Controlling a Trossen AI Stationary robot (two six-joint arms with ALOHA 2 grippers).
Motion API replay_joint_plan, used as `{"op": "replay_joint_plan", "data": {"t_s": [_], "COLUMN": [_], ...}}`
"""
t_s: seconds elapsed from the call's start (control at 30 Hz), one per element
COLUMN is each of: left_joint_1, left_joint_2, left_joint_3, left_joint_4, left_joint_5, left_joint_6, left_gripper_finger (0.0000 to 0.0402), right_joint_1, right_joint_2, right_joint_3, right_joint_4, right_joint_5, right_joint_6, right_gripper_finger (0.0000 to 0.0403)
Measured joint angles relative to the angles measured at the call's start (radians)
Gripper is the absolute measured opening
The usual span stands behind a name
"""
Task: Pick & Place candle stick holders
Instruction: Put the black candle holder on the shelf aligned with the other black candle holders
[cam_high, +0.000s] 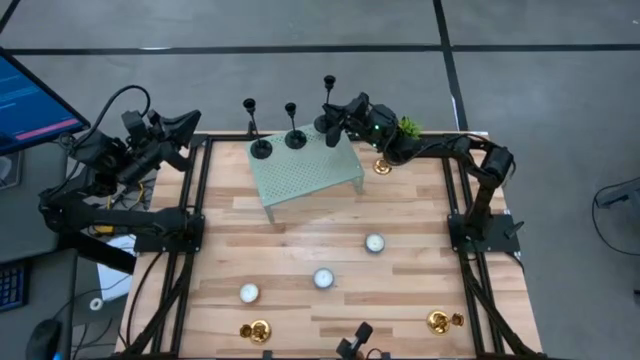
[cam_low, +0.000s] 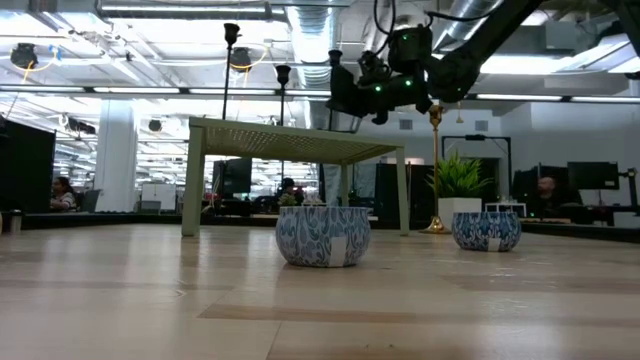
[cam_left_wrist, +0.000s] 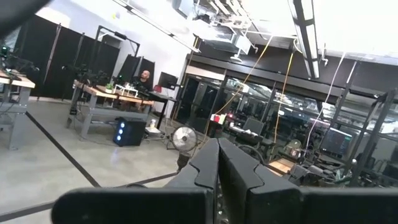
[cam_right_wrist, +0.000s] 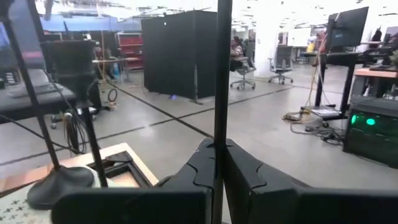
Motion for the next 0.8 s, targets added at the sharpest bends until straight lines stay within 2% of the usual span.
{"op": "replay_joint_plan", "data": {"t_s": [0.33, 0.57, 0.8], "left_joint_1": [0.000, 0.000, 0.000], "left_joint_2": [0.000, 0.000, 0.000], "left_joint_3": [0.000, 0.000, 0.000], "left_joint_4": [0.001, 0.002, 0.002], "left_joint_5": [0.004, 0.004, 0.004], "left_joint_6": [0.000, 0.001, 0.000], "left_gripper_finger": [0.0010, 0.0010, 0.0010], "right_joint_1": [-0.019, -0.012, 0.006], "right_joint_2": [0.000, 0.049, 0.087], "right_joint_3": [0.000, -0.001, -0.001], "right_joint_4": [0.050, 0.050, 0.128], "right_joint_5": [-0.082, -0.103, -0.083], "right_joint_6": [0.062, 0.057, 0.029], "right_gripper_finger": [0.0002, 0.0002, 0.0002]}}
